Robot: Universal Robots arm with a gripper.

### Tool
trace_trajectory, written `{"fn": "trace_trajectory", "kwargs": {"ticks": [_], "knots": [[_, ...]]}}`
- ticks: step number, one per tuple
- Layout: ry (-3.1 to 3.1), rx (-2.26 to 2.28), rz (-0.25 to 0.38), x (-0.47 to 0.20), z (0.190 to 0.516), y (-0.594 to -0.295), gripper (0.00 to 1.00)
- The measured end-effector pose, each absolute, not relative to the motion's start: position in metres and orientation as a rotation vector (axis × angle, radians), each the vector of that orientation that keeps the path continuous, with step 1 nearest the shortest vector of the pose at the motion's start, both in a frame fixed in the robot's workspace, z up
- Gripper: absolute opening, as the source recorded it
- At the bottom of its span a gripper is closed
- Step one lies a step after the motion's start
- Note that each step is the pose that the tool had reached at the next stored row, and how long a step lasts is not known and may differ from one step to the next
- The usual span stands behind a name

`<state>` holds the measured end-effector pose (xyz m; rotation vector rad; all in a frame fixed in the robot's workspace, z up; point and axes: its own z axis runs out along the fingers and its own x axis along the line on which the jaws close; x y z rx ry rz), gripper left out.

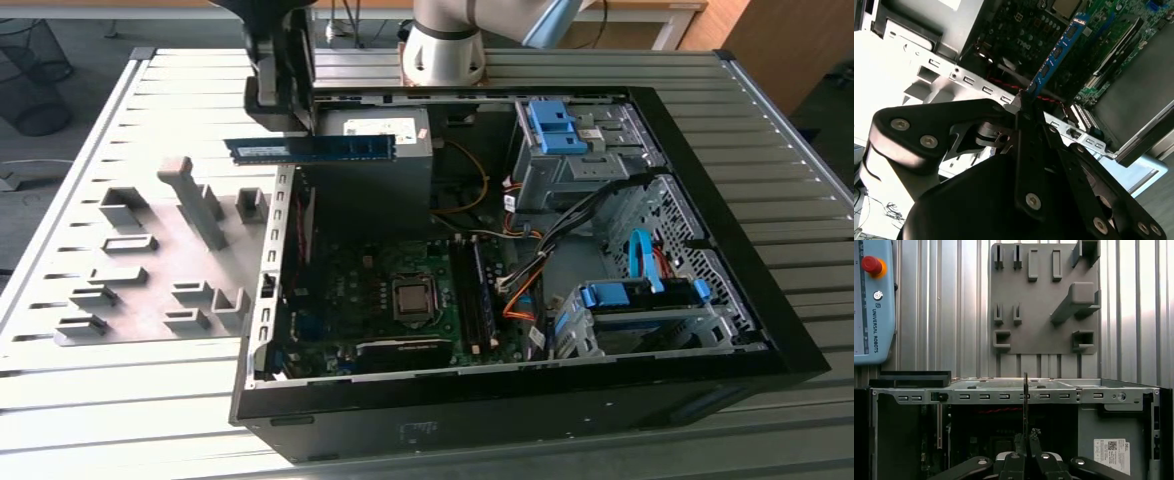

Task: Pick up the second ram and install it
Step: 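Pick up the second ram and move it above second insertion slot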

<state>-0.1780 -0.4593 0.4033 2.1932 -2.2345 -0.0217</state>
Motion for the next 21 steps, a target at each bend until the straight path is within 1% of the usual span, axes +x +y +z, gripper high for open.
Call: {"fn": "trace_trajectory", "kwargs": {"ticks": [21], "knots": [[-2.234, 2.193, -0.022, -0.134, 0.403, -0.459, 0.14]]}}
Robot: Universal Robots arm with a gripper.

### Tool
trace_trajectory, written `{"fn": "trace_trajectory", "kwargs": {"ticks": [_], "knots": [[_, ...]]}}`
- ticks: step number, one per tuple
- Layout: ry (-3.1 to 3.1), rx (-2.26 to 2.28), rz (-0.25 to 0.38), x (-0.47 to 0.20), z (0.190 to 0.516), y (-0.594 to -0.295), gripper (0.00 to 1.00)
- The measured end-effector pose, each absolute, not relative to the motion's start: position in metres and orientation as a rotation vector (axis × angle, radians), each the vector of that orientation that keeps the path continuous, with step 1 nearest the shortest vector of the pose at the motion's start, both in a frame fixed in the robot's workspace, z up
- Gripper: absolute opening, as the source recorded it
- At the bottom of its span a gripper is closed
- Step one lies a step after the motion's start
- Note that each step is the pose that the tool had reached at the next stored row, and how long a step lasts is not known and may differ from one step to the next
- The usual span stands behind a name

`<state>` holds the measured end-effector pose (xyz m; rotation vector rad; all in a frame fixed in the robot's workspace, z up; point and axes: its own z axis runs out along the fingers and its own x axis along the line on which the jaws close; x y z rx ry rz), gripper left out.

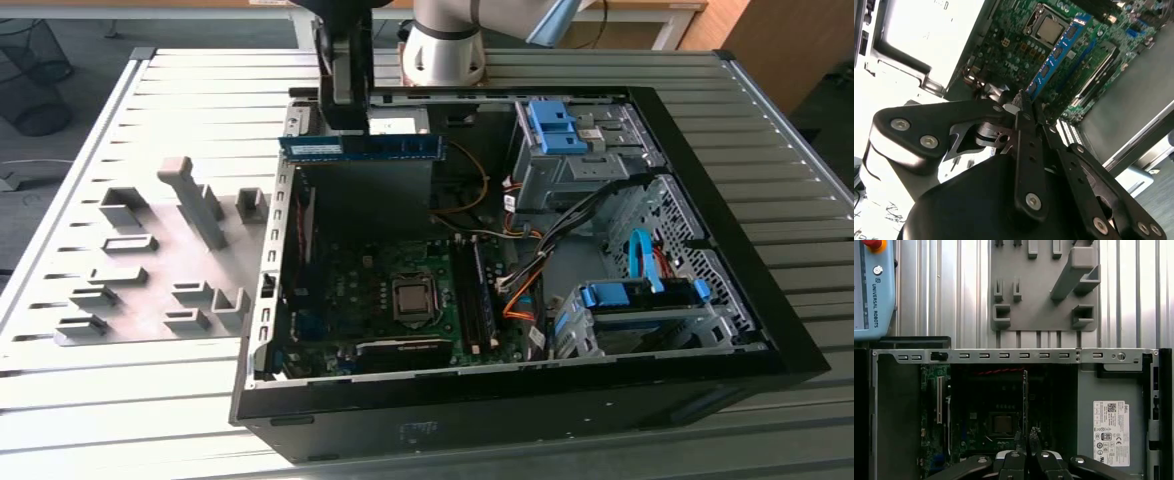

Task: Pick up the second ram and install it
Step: 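Pick up the second ram and move it above second insertion slot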

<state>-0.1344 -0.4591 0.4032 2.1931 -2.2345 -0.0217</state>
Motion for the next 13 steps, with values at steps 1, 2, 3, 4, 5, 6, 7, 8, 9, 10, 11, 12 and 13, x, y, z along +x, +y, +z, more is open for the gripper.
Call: {"fn": "trace_trajectory", "kwargs": {"ticks": [1, 2, 3, 4, 5, 6, 7, 8, 9, 10, 11, 12, 13], "knots": [[-2.235, 2.193, -0.022, -0.132, 0.403, -0.459, 0.14], [-2.234, 2.193, -0.022, -0.130, 0.403, -0.459, 0.14], [-2.234, 2.193, -0.022, -0.127, 0.403, -0.459, 0.14], [-2.235, 2.193, -0.022, -0.124, 0.403, -0.459, 0.14], [-2.235, 2.193, -0.022, -0.121, 0.403, -0.459, 0.14], [-2.234, 2.193, -0.022, -0.118, 0.403, -0.459, 0.14], [-2.234, 2.193, -0.022, -0.115, 0.403, -0.459, 0.14], [-2.234, 2.193, -0.022, -0.112, 0.403, -0.459, 0.14], [-2.234, 2.193, -0.022, -0.109, 0.403, -0.458, 0.14], [-2.234, 2.193, -0.022, -0.106, 0.403, -0.458, 0.14], [-2.233, 2.194, -0.022, -0.103, 0.403, -0.457, 0.14], [-2.232, 2.195, -0.022, -0.101, 0.403, -0.457, 0.14], [-2.232, 2.196, -0.022, -0.098, 0.402, -0.457, 0.14]]}}
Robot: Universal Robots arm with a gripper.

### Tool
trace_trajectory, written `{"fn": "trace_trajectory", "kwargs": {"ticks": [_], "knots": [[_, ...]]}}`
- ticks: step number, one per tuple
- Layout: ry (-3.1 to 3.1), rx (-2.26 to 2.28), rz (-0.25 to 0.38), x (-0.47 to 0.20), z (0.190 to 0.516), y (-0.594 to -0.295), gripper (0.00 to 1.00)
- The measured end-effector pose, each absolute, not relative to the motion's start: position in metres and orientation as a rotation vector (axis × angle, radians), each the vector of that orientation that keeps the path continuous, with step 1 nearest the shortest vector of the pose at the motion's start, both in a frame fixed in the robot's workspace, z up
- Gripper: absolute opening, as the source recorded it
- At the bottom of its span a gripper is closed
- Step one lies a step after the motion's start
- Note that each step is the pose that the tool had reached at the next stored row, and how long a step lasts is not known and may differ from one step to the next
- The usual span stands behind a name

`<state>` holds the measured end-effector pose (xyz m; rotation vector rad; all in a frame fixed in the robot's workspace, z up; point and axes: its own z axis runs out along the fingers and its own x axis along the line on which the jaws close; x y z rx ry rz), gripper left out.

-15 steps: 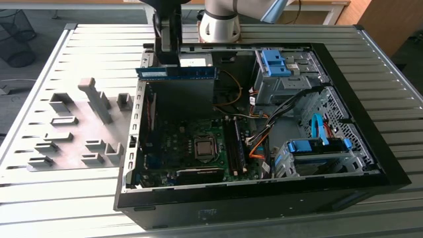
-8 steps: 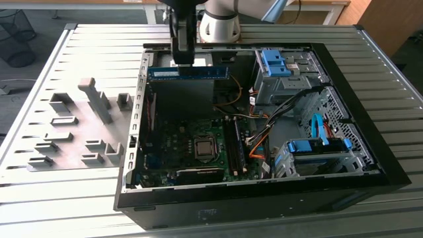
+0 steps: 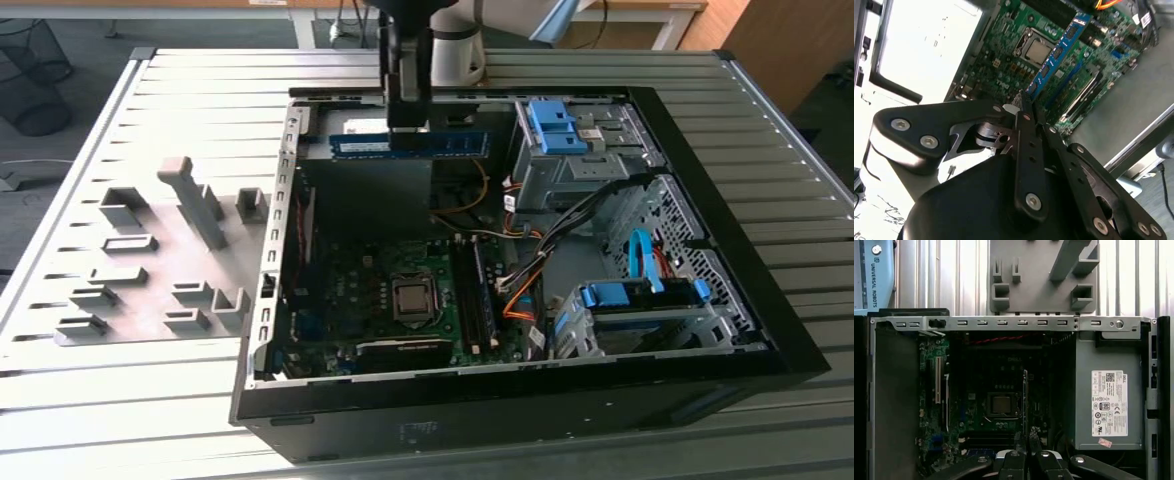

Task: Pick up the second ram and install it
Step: 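Pick up the second ram and move it above second insertion slot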

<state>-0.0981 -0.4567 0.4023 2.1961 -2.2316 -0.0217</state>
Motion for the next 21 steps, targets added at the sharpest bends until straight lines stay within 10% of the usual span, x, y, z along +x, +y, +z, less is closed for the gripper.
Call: {"fn": "trace_trajectory", "kwargs": {"ticks": [21], "knots": [[-2.230, 2.197, -0.022, -0.085, 0.402, -0.455, 0.14]]}}
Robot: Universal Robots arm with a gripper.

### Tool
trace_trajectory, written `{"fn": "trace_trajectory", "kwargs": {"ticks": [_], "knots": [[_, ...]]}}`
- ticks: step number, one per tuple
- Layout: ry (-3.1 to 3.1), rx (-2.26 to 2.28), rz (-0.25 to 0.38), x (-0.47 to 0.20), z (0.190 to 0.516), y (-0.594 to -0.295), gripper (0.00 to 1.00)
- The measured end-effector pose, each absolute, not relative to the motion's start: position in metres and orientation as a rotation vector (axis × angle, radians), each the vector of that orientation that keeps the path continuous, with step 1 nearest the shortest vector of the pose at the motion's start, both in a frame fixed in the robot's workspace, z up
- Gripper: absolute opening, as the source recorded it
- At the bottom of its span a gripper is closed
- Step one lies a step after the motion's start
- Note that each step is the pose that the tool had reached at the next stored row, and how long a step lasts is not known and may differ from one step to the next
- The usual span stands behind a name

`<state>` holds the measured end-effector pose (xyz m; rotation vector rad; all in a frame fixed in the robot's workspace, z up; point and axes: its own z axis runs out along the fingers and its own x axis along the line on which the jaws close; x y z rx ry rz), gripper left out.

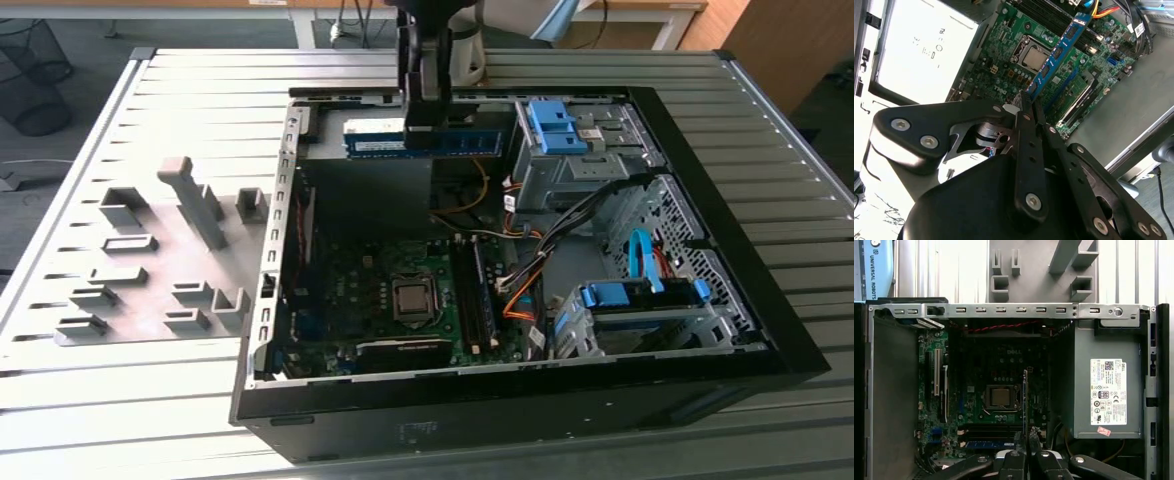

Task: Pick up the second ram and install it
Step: 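Pick up the second ram and move it above second insertion slot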

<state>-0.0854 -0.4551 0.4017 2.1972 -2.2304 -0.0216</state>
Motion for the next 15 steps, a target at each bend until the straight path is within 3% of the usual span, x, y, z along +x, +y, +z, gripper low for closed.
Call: {"fn": "trace_trajectory", "kwargs": {"ticks": [15], "knots": [[-2.230, 2.197, -0.022, -0.060, 0.402, -0.454, 0.14]]}}
